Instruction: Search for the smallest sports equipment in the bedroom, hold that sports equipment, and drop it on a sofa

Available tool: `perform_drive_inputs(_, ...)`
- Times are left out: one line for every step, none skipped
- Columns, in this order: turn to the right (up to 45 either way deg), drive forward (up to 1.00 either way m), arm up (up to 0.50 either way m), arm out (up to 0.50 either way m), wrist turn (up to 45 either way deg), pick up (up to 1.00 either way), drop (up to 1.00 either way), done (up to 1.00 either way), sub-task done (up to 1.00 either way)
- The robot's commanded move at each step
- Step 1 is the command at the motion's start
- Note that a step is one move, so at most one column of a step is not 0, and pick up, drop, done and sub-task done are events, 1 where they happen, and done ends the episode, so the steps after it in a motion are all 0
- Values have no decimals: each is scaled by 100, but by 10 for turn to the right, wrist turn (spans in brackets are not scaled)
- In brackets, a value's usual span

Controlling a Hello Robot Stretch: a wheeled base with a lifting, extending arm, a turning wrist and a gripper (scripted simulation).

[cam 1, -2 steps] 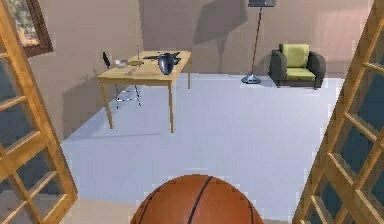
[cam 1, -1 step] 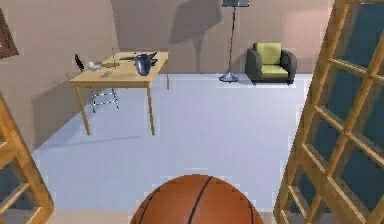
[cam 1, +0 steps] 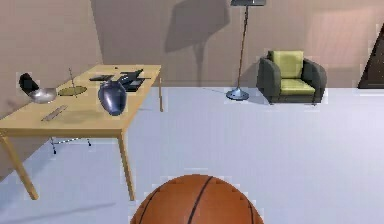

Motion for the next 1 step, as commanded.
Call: perform_drive_inputs(0, 30, 0, 0, 0, 0, 0, 0, 0)
